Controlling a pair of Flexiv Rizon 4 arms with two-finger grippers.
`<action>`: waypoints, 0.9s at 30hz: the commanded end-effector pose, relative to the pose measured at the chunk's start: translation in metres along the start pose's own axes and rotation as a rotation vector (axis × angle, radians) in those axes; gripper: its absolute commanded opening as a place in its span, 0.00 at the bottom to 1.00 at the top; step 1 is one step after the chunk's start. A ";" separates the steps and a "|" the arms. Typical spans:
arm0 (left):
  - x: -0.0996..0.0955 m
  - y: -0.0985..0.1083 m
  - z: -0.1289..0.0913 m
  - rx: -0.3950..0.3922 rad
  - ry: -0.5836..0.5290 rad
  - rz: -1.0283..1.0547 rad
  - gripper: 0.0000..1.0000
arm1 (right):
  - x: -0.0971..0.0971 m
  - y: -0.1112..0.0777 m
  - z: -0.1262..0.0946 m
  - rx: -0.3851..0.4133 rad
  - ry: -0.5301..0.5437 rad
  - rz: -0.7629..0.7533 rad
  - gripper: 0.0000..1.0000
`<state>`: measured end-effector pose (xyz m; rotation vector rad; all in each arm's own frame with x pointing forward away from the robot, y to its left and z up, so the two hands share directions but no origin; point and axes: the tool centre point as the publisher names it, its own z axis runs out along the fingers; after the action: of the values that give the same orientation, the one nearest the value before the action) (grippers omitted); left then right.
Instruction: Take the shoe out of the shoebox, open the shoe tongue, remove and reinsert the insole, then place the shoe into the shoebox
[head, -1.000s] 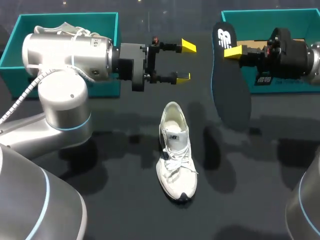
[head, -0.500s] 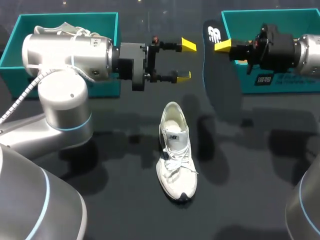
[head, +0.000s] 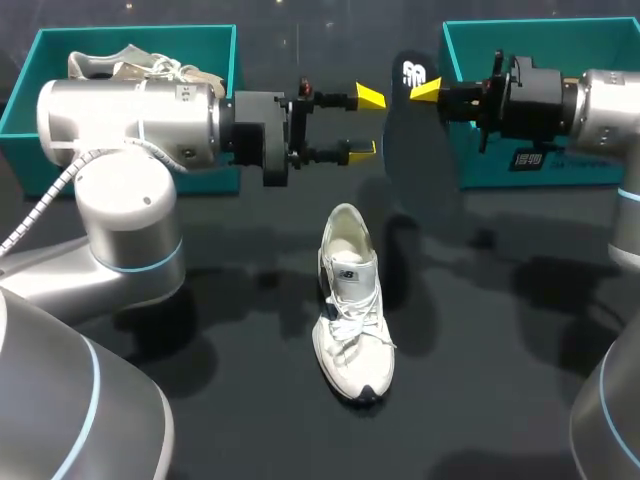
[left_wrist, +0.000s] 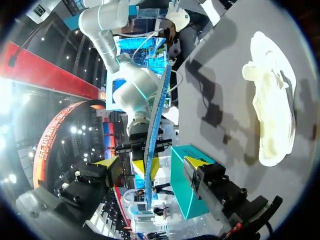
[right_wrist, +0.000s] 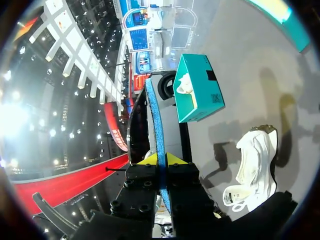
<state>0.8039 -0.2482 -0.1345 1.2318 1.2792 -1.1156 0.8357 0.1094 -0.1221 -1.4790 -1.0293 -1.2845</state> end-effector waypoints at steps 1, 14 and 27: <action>0.004 0.004 0.011 -0.006 0.001 0.000 0.49 | -0.001 0.003 0.011 0.001 -0.006 0.007 0.00; 0.009 0.003 0.023 -0.010 -0.002 -0.011 0.45 | -0.011 0.005 0.030 -0.001 -0.013 0.037 0.00; 0.013 0.002 0.024 -0.017 0.015 -0.015 0.20 | -0.016 0.006 0.034 0.007 -0.010 0.046 0.00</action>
<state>0.8081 -0.2678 -0.1490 1.2226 1.3054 -1.1110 0.8475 0.1386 -0.1402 -1.4943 -0.9957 -1.2473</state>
